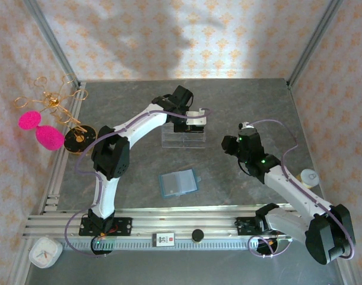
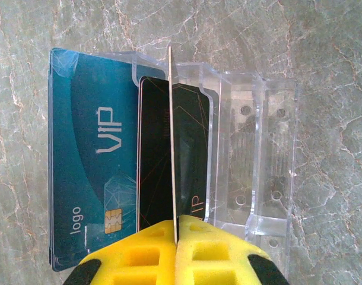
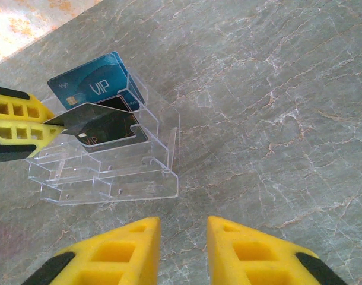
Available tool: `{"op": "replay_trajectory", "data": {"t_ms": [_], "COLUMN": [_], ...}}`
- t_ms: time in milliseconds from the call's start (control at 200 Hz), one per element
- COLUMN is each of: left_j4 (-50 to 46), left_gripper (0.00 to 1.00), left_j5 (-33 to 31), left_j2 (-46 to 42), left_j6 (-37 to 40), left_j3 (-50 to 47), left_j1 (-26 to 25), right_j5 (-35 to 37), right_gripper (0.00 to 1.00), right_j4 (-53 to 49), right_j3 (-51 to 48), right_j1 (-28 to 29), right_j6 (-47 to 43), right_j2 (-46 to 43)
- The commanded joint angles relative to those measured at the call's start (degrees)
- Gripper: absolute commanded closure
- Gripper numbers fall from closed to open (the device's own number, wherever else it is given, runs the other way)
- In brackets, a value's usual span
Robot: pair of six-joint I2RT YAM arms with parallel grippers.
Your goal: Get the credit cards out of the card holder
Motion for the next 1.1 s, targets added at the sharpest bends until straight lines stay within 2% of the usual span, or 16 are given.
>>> {"op": "replay_trajectory", "data": {"t_ms": [0,320,460,561,721,891,976,1096], "left_j4": [1.4,3.4,4.2,5.7,8.6,12.0,14.3,18.6], "left_gripper": [1.00,1.00,0.95,0.87,0.75,0.74,0.74,0.74], "left_j5": [-2.4,-3.4,-3.6,-4.5,-4.9,-5.9,-6.3,-4.1], "left_j2": [-0.3,-0.9,-1.3,-2.0,-3.6,-5.6,-7.0,-12.2], "left_j6": [0.0,-0.6,-1.3,-2.6,-4.4,-6.7,-10.1,-18.2], "left_j3": [-1.0,-2.2,-2.5,-2.6,-3.3,-4.2,-3.9,-4.3], "left_j1": [-0.1,-0.2,-0.1,-0.2,-0.3,-0.2,-0.2,0.1], "right_j5": [0.9,0.7,0.2,-0.2,-0.6,-1.5,-2.9,-10.0], "right_gripper": [0.74,0.73,0.73,0.67,0.65,0.60,0.58,0.60], "right_j4": [-0.4,-0.3,-0.2,-0.1,-0.1,-0.6,-0.5,0.9], "right_j3": [1.6,1.6,1.5,1.5,1.5,1.3,1.2,1.0], "right_j1": [-0.4,-0.3,-0.3,-0.4,-0.4,-0.3,-0.3,-0.2], "right_j6": [-0.1,0.1,0.3,0.3,0.5,0.5,0.3,-2.2], "right_j2": [-1.3,-1.3,-1.4,-1.3,-1.5,-2.2,-2.3,-0.8]}}
